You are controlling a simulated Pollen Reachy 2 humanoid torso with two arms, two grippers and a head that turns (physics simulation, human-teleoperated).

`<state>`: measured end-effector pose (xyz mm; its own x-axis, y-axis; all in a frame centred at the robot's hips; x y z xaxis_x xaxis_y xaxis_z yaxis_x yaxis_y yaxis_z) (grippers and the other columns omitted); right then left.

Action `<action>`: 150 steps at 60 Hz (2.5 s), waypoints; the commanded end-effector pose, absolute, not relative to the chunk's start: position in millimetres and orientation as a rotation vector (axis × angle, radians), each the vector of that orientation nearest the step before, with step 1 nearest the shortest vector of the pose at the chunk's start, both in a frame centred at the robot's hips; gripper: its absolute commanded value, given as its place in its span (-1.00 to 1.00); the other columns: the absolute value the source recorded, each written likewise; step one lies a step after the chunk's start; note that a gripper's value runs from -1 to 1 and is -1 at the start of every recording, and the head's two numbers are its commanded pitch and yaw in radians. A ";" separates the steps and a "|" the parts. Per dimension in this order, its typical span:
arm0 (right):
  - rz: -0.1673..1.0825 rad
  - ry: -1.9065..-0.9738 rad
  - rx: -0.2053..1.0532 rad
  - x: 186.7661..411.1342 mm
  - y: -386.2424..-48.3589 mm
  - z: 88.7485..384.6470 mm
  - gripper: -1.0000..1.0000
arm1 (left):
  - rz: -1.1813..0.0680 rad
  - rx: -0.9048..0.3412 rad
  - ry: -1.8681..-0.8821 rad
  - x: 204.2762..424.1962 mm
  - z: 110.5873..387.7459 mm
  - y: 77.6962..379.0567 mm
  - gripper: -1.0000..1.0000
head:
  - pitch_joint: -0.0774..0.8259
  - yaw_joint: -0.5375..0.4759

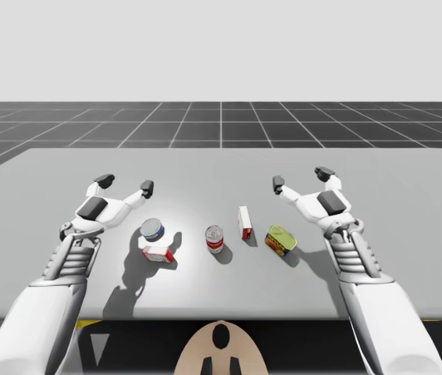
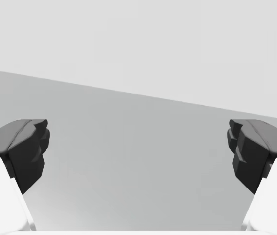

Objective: Lift the red soup can off the table.

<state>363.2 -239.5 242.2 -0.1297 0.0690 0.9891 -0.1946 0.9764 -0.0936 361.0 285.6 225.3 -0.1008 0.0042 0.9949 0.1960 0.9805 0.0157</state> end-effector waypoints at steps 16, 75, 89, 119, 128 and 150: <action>0.230 -1.680 0.080 362.8 -237.9 242.5 -1.00 | -0.162 -0.160 -1.661 360.1 225.2 285.0 -1.00 | -0.66 0.05; 0.204 -1.683 0.059 363.1 -242.4 245.2 -1.00 | -0.175 -0.191 -1.662 359.3 224.9 282.6 -1.00 | 0.65 0.16; 0.197 -1.684 0.059 363.3 -243.3 245.6 -1.00 | -0.179 -0.276 -1.659 343.6 243.8 274.8 -1.00 | 0.67 0.15; 0.187 -1.688 0.055 365.1 -245.9 246.1 -1.00 | -0.499 -0.474 -1.323 250.0 248.4 200.7 -1.00 | 0.67 0.15; 0.185 -1.692 0.054 365.4 -246.7 246.6 -1.00 | -0.553 -0.493 -1.250 246.7 228.6 180.7 -1.00 | 0.68 0.15; 0.190 -1.711 0.052 364.6 -247.8 248.4 -1.00 | -0.616 -0.479 -1.145 270.0 191.5 145.2 -1.00 | 0.69 0.15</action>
<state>364.9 -247.4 247.7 -0.1420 0.0736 0.9871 -0.1433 0.9852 -0.0941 260.9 160.1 202.8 0.2638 -0.1672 0.9500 0.6549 0.7541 -0.0491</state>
